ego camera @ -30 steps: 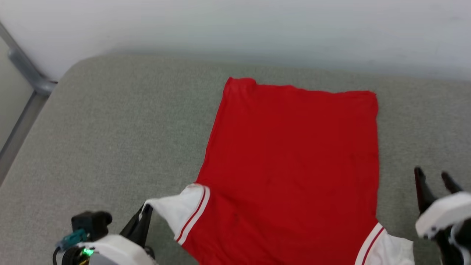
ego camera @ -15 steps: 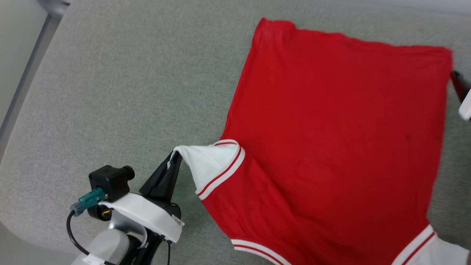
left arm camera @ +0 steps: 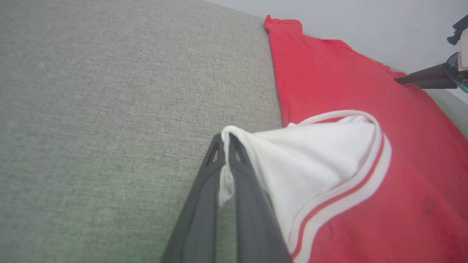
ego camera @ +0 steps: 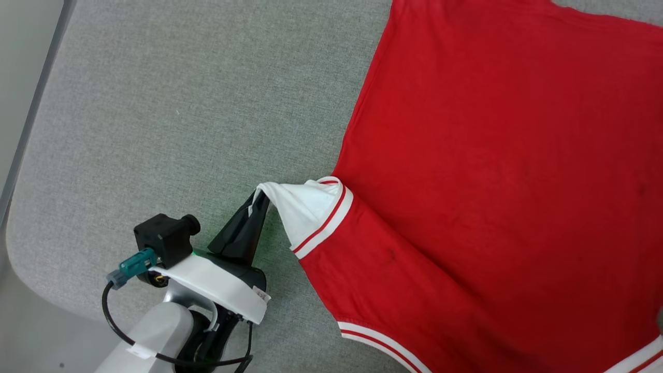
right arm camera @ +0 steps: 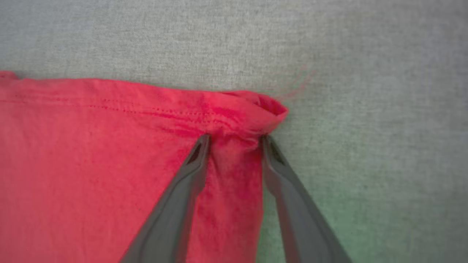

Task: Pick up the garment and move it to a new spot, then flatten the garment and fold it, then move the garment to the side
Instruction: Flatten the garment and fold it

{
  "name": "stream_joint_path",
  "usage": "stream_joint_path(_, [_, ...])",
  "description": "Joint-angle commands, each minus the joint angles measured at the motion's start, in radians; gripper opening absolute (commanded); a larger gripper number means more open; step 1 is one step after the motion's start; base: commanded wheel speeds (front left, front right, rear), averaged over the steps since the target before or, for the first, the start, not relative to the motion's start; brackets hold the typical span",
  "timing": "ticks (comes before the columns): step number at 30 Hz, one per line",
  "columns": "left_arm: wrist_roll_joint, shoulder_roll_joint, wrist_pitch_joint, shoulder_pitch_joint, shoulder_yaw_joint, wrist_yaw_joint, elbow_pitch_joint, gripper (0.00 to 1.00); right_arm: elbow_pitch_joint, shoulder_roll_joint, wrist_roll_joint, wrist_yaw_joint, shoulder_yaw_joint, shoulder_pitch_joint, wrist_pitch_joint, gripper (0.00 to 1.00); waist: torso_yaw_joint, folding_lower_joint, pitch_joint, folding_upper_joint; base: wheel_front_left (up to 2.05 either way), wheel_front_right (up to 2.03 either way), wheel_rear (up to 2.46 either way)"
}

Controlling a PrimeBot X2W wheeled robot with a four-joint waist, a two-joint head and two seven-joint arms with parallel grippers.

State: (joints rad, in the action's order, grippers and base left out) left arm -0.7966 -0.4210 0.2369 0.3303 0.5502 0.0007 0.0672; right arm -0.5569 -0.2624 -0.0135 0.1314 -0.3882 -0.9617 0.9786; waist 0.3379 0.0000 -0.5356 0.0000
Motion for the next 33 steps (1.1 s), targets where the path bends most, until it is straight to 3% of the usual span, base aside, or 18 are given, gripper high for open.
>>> stream_joint_path(1, [-0.003, 0.004, 0.006, 0.011, 0.001, -0.002, 0.005, 0.00, -0.053, 0.035, 0.032, -0.001, -0.007, 0.086, 0.044, 0.00, -0.003, 0.0000, 0.008, 0.0000, 0.00, 0.00, 0.00])
stream_joint_path(6, [-0.010, 0.004, 0.004, -0.011, 0.003, -0.001, 0.030, 0.00, -0.022, 0.028, 0.044, -0.001, -0.037, 0.090, 0.026, 0.00, -0.018, 0.0000, 0.069, 0.0000, 0.00, 0.00, 0.00])
stream_joint_path(14, [-0.032, -0.009, -0.005, -0.082, 0.002, 0.021, 0.063, 0.00, 0.086, -0.022, -0.023, -0.001, 0.031, 0.202, 0.016, 0.00, -0.075, 0.0000, 0.233, 0.0000, 0.00, 0.00, 0.00])
stream_joint_path(25, [-0.070, -0.069, -0.033, -0.216, -0.029, 0.095, 0.046, 0.00, 0.429, -0.032, -0.201, -0.001, 0.043, 0.657, 0.105, 0.00, -0.194, 0.0000, 0.419, 0.0000, 0.00, 0.00, 0.00])
stream_joint_path(33, [-0.087, -0.114, -0.060, -0.301, -0.043, 0.145, 0.014, 0.00, 0.646, 0.071, -0.251, -0.001, 0.006, 1.023, 0.122, 0.00, -0.260, 0.0000, 0.472, 0.0000, 0.00, 0.00, 0.00])
